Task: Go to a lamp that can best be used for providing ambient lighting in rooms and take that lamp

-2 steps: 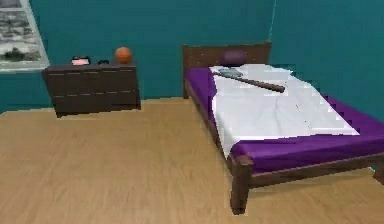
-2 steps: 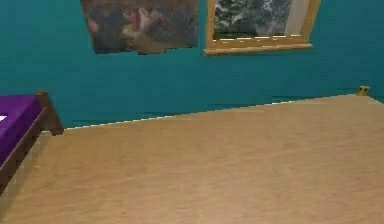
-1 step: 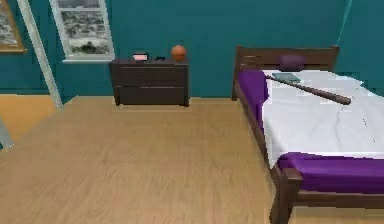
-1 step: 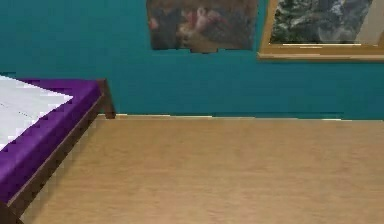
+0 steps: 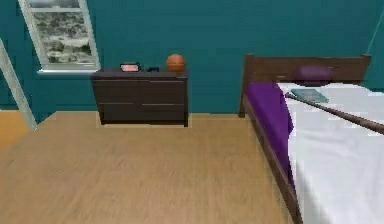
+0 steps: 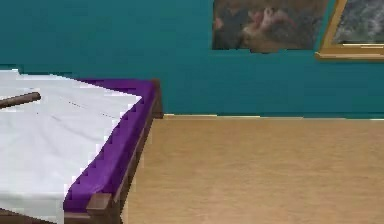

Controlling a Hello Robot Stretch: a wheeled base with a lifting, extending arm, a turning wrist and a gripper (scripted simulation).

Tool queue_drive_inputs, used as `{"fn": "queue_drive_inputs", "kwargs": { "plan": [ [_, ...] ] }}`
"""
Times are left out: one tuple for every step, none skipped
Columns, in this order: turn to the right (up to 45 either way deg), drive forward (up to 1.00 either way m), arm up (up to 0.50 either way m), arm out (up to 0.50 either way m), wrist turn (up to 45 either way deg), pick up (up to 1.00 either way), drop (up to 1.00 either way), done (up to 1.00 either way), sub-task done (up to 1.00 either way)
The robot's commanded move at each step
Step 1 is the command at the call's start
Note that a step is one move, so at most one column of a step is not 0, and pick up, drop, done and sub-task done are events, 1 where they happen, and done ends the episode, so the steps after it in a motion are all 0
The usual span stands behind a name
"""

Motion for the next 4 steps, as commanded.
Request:
{"fn": "queue_drive_inputs", "kwargs": {
  "plan": [
    [-39.0,0.0,0.0,0.0,0.0,0.0,0.0,0.0,0.0],
    [0.0,0.3,0.0,0.0,0.0,0.0,0.0,0.0,0.0],
    [-6.0,0.0,0.0,0.0,0.0,0.0,0.0,0.0,0.0],
    [0.0,1.0,0.0,0.0,0.0,0.0,0.0,0.0,0.0]
  ]
}}
